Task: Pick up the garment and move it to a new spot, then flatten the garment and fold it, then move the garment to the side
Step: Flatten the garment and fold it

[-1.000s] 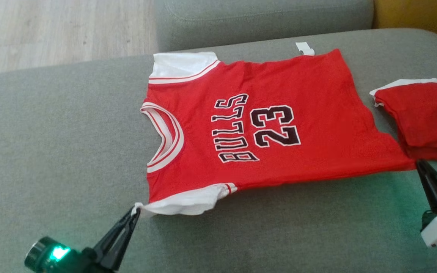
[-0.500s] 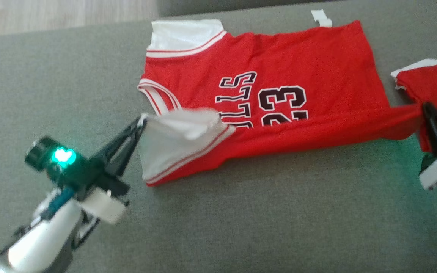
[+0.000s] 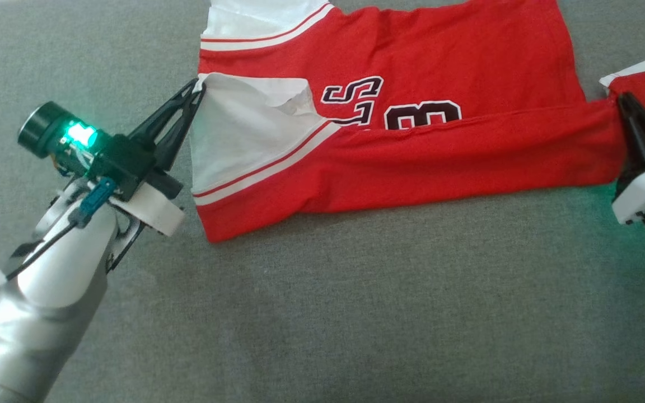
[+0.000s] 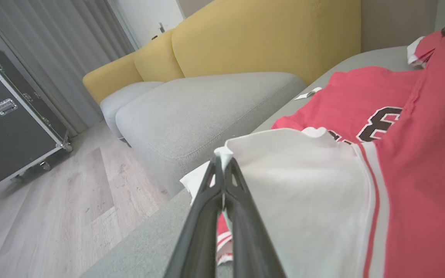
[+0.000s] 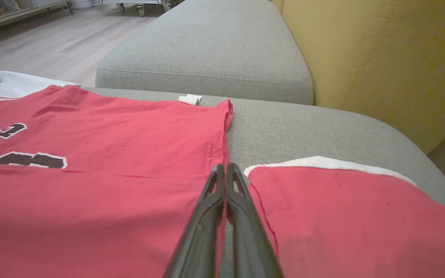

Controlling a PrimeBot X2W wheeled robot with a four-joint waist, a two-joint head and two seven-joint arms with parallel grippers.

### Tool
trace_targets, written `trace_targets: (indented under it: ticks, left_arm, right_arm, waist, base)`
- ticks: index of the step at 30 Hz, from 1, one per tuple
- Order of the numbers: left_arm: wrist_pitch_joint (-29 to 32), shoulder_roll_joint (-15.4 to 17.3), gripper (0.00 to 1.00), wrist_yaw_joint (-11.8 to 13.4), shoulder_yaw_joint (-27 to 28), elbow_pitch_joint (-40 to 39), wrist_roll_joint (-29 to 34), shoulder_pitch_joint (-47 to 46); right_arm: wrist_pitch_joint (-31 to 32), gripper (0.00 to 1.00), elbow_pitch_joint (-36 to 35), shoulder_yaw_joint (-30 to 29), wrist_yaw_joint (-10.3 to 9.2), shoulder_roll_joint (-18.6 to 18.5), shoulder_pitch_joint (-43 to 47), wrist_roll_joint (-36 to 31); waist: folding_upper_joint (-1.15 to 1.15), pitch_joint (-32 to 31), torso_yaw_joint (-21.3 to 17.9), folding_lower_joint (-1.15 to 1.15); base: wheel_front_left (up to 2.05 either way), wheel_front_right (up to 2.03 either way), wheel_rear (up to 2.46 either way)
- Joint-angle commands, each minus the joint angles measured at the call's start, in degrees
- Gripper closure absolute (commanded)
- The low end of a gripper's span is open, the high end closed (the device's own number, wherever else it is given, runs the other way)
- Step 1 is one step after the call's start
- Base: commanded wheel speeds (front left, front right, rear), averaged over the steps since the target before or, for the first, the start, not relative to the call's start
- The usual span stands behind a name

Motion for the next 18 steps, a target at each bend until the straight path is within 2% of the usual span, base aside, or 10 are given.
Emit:
trace_targets:
  ticks: [1,2,3,4,6,11,16,18]
  left_arm:
    - [-0.1,1.3,1.00,-0.3,2.4,0.8,0.4,-2.3]
    - [-0.1,1.0,1.00,-0.4,2.3,1.9,0.4,-2.5]
    - [-0.1,0.5,0.72,-0.5,2.3,3.3,0.1,-2.5]
    - [-0.1,0.0,0.00,-0.6,2.4,5.0,-0.5,-2.3]
    - [-0.1,-0.9,0.00,-0.3,2.7,7.3,-1.4,-2.0]
    - [-0.1,-4.0,0.00,4.4,7.7,6.0,-6.1,5.3]
    - [-0.1,-9.3,0.00,8.1,10.9,3.1,-11.5,17.7]
    - [-0.1,-11.1,0.00,8.4,11.4,2.5,-12.9,21.2]
  right_arm:
    - [-0.8,1.00,0.1,1.4,-0.04,-0.4,-1.1,1.0]
    - [-1.0,0.85,0.8,2.0,-0.04,-0.1,-1.6,1.4]
    - [-1.1,0.44,1.5,2.4,-0.04,0.2,-2.1,1.8]
    - [-1.4,0.00,2.1,2.7,-0.04,0.5,-2.5,2.4]
    - [-2.4,0.00,3.2,2.5,-0.04,1.2,-3.0,3.0]
    - [-3.4,0.00,3.4,2.4,-0.04,2.4,-0.9,3.3]
    - [-3.5,0.00,0.2,-2.7,-0.04,4.5,4.6,1.4]
    - [-3.5,0.00,-1.2,-5.2,-0.04,6.0,7.3,2.0]
  waist:
    - [0.00,0.2,0.1,-0.01]
    - [0.00,0.2,0.1,-0.01]
    - [0.00,0.2,0.2,-0.01]
    - [0.00,0.0,0.2,-0.01]
    - [0.00,-0.7,0.2,-0.01]
    - [0.00,-3.9,-0.3,-0.01]
    - [0.00,-6.6,-0.4,-0.01]
    - [0.00,-7.5,-0.3,-0.01]
  base:
    - [0.00,0.00,0.00]
    - [0.00,0.00,0.00]
    - [0.00,0.00,0.00]
    - [0.00,0.00,0.00]
    - [0.00,0.00,0.00]
    - [0.00,0.00,0.00]
    - [0.00,0.00,0.00]
    - [0.00,0.00,0.00]
